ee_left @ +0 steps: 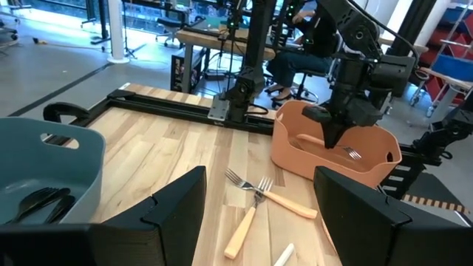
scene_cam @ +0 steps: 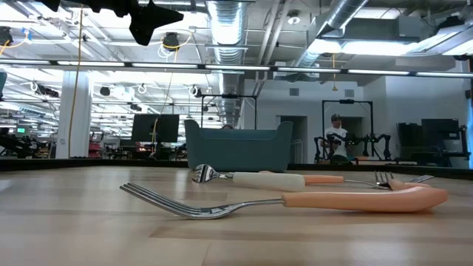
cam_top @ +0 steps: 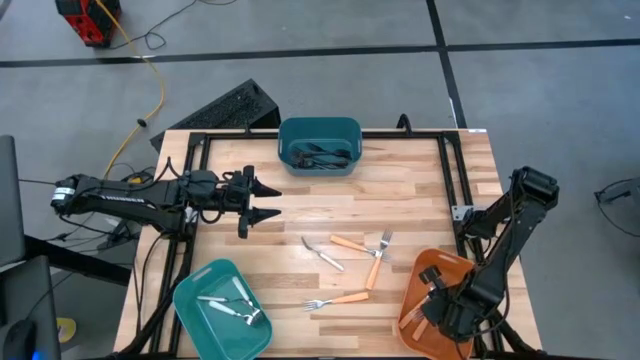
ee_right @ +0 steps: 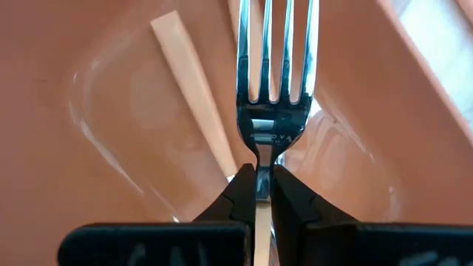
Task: Sort silverware by color (type)
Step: Put the orange fork into the orange bin
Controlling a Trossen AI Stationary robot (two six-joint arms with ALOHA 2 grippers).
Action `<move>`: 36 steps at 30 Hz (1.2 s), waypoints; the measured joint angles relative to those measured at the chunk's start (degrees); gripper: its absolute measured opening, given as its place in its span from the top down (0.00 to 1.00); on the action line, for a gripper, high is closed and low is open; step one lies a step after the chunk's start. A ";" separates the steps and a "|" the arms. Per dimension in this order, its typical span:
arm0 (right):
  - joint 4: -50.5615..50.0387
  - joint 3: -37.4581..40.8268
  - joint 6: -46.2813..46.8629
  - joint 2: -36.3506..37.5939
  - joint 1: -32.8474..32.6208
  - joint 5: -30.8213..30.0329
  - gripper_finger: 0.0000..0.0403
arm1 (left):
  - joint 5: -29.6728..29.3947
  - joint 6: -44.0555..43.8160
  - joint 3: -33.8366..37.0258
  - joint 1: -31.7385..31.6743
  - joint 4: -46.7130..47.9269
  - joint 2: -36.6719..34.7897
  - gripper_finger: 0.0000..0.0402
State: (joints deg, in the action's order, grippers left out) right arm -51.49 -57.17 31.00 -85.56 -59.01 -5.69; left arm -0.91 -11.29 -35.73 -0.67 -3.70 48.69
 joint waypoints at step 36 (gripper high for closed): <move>1.21 0.22 -1.07 -0.02 -0.10 1.44 0.88 | 0.02 -0.59 0.00 0.00 0.39 0.00 0.42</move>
State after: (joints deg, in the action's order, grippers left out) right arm -50.28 -56.95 29.93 -85.58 -59.11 -4.25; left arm -0.89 -11.88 -35.73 -0.67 -3.31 48.69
